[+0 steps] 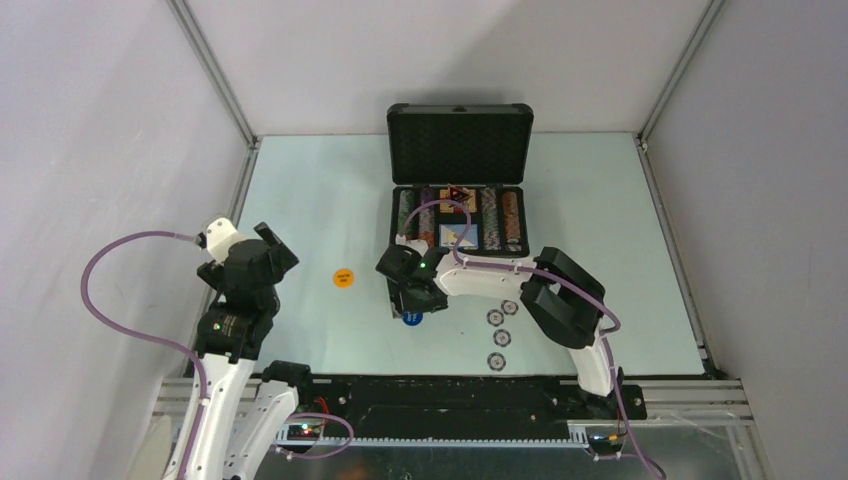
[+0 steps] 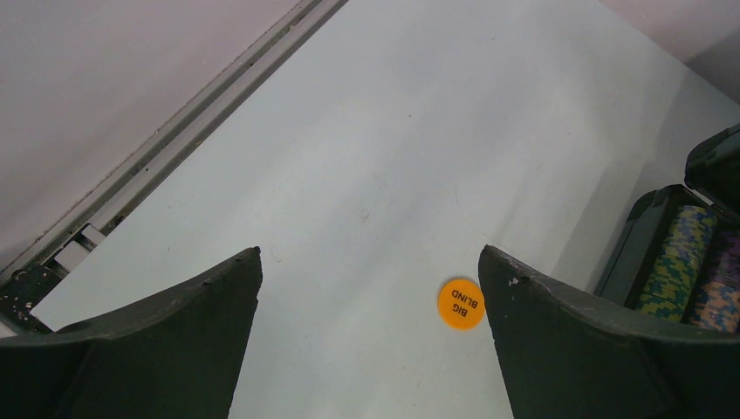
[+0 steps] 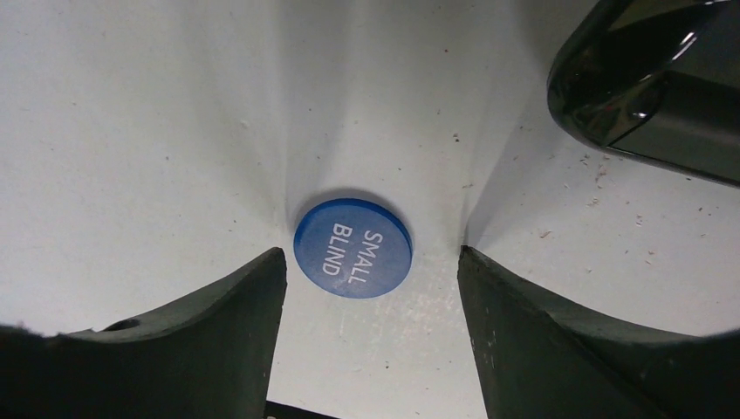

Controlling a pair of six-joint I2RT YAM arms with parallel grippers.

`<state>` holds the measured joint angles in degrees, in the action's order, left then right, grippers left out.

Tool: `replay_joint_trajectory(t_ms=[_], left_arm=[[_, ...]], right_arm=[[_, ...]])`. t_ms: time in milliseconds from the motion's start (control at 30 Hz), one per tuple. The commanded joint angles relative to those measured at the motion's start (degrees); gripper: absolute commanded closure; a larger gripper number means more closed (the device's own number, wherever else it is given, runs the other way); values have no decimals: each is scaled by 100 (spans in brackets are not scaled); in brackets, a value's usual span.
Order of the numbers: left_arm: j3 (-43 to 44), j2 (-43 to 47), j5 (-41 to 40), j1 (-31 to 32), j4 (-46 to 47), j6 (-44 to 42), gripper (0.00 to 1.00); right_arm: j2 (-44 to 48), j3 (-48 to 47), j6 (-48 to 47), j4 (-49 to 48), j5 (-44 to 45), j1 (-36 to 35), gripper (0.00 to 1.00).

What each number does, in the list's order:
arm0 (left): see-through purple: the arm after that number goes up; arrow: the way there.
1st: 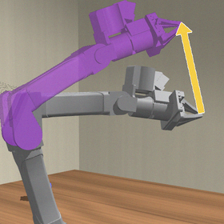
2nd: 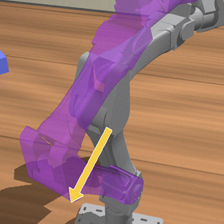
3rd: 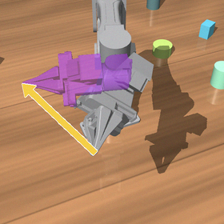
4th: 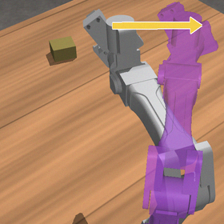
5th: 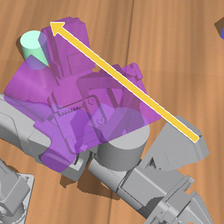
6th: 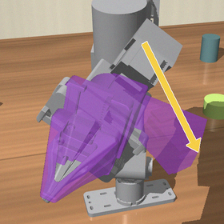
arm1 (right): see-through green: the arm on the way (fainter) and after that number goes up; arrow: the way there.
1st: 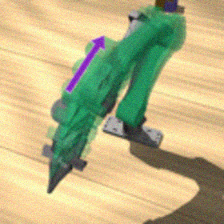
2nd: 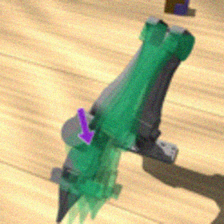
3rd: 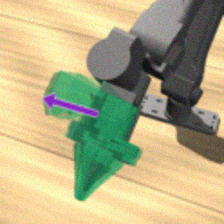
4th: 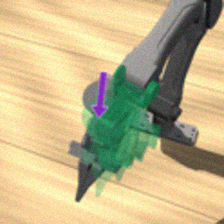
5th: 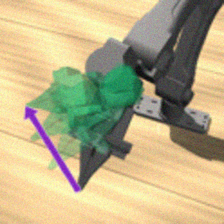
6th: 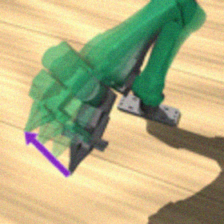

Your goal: Pack up texas hold em set

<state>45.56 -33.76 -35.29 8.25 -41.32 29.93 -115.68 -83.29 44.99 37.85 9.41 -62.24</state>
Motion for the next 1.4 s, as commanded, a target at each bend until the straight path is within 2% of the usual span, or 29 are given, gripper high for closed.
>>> replay_joint_trajectory(t_ms=[0,800,1367], left_arm=[[215,-14,31,15,97,-100,2],[206,-14,57,11,97,-100,2],[208,-8,48,12,98,-102,2]], right_arm=[[-137,-171,99,-68,-52,-85,25],[-513,-543,-84,666,214,-313,40],[-779,-734,-169,758,275,-335,42]])
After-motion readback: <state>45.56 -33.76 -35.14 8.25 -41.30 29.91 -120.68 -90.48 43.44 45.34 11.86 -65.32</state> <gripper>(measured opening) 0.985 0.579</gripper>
